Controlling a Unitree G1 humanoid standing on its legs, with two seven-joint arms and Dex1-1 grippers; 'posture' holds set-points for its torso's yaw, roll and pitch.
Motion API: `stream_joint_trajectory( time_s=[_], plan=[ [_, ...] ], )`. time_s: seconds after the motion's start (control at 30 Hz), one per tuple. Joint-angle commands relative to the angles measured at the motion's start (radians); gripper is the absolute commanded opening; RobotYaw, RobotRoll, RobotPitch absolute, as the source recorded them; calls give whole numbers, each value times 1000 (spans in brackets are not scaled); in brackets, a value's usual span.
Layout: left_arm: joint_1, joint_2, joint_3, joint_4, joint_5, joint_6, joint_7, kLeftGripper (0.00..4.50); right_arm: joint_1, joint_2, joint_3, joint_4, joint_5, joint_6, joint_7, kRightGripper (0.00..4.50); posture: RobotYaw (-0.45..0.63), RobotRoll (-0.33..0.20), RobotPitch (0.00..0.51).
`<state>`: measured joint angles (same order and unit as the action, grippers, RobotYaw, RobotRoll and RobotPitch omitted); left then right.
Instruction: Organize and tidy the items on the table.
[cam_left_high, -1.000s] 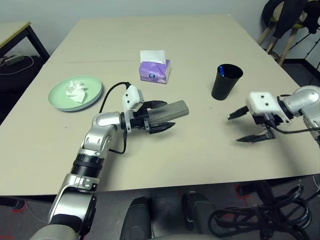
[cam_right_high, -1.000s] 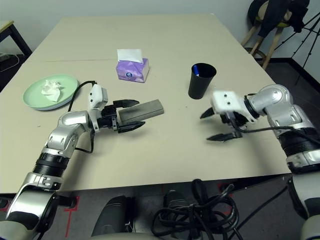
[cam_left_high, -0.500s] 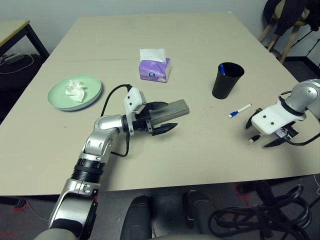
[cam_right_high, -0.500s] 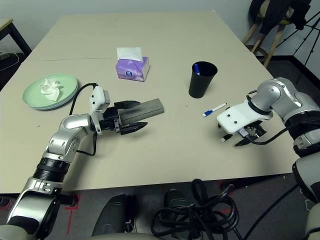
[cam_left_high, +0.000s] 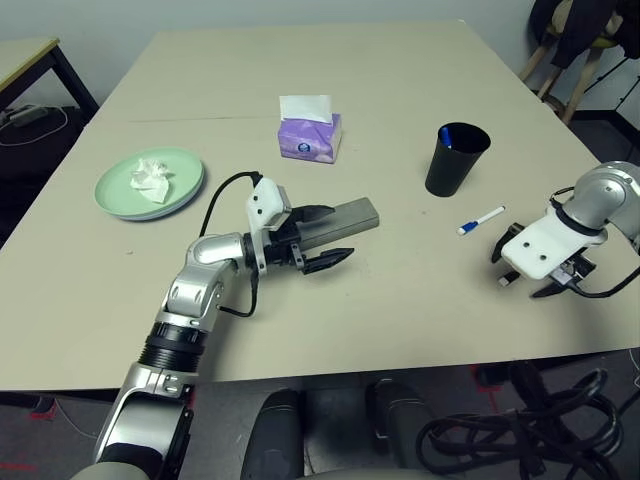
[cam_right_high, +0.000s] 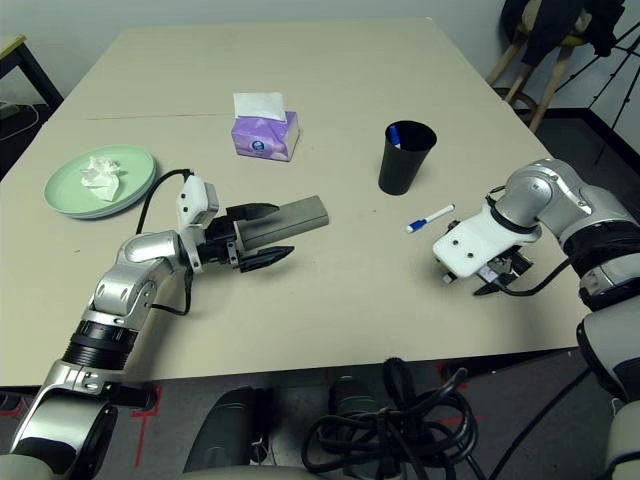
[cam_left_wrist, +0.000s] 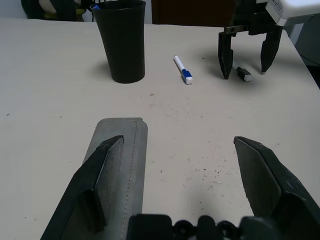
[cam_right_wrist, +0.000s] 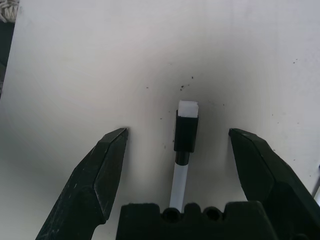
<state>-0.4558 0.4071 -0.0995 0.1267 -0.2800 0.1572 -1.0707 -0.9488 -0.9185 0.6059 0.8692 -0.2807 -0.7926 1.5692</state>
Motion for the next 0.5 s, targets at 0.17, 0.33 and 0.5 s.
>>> stream_joint_trajectory(
  time_s=[0.17, 0.33, 0.5],
  plan=[
    [14, 10, -19, -23, -3, -37, -25, 4500, 45, 22, -26, 18, -30, 25, -13, 4123, 104, 0, 144],
    [15, 14, -19, -24, -2, -39, -29, 4500, 63, 22, -47, -8, -20, 56, 21, 2462, 103, 0, 143],
    [13, 12, -20, -16, -1, -44, -31, 4500, 46, 7, -41, -24, 3, 81, 45, 523, 99, 0, 133]
  ],
)
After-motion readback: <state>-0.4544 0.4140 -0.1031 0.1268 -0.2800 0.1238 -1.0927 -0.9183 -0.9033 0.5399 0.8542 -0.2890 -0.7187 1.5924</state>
